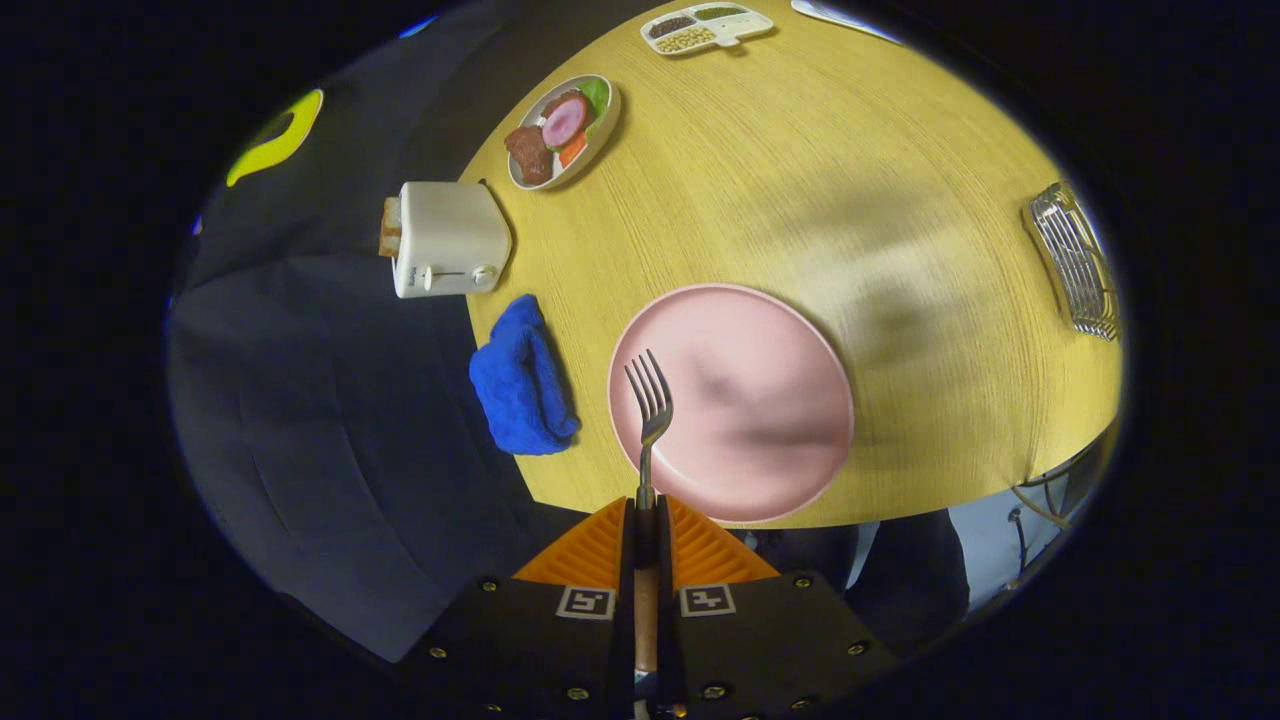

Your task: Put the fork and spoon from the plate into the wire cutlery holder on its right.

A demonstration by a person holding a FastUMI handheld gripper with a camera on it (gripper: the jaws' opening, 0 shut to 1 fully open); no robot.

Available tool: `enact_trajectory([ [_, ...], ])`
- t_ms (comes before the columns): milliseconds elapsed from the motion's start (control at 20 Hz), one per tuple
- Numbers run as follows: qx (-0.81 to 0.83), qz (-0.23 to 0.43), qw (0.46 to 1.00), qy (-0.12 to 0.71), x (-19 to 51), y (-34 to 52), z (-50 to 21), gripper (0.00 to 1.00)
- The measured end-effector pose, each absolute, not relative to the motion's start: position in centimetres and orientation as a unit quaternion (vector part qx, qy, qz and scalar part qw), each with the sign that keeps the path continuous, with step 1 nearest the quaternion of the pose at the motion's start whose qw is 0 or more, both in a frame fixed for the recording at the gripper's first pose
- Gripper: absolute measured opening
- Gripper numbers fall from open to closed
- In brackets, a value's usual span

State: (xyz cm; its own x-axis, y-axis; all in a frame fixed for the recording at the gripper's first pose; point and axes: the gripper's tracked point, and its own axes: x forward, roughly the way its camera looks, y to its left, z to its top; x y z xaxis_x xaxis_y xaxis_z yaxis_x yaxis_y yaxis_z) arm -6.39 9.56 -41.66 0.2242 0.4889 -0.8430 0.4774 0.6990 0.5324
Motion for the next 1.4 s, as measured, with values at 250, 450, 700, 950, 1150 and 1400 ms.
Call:
enact_trajectory([
  [250,0.408,-0.012,0.695,0.592,-5.1,6.1,-39.1,0.09],
  [450,0.424,-0.033,0.711,0.561,-4.5,2.2,-37.0,0.09],
  [700,0.444,-0.071,0.725,0.523,-5.5,-3.2,-35.0,0.09],
  [950,0.459,-0.111,0.732,0.490,-7.7,-8.8,-33.4,0.09],
  [1150,0.462,-0.145,0.735,0.475,-10.1,-13.0,-32.8,0.09],
  [1400,0.471,-0.182,0.717,0.480,-13.5,-16.5,-33.7,0.09],
])
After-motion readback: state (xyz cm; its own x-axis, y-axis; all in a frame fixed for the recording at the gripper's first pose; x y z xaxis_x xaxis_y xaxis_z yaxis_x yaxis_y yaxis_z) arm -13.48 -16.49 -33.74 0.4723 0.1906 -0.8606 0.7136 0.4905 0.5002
